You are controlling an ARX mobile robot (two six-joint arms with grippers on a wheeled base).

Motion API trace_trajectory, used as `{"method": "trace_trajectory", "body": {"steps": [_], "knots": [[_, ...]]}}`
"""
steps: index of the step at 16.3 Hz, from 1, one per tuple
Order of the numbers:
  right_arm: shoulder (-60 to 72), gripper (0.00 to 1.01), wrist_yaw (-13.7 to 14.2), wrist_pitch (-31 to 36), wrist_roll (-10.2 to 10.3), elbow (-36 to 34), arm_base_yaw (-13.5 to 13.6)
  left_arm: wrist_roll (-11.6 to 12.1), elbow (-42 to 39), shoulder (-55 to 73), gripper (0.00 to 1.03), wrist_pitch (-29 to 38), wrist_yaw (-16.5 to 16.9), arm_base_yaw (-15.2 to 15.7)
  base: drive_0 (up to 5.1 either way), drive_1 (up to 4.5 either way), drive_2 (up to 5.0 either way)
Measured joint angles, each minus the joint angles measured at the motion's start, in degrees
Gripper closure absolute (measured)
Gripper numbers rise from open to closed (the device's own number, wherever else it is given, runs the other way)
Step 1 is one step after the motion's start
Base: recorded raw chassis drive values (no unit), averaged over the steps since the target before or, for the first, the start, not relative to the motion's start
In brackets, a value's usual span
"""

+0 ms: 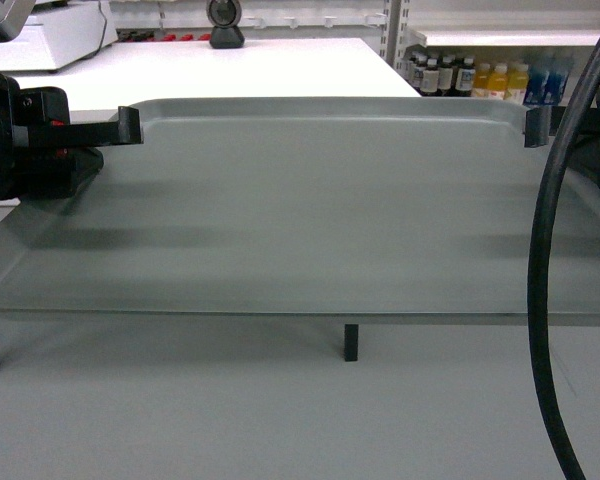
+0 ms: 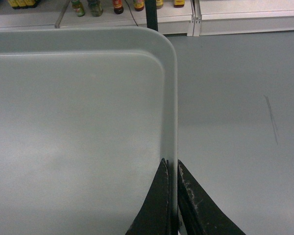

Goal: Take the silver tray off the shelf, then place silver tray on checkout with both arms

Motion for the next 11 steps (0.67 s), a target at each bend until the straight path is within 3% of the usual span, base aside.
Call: {"method": "trace_trajectory", "body": {"steps": [11], "knots": [[0.00, 0.99, -0.02, 0.09, 0.00, 0.00, 0.00, 0.00, 0.00, 0.00, 1.00, 0.04, 0.02, 0.02, -5.0, 2.50, 2.5]]}}
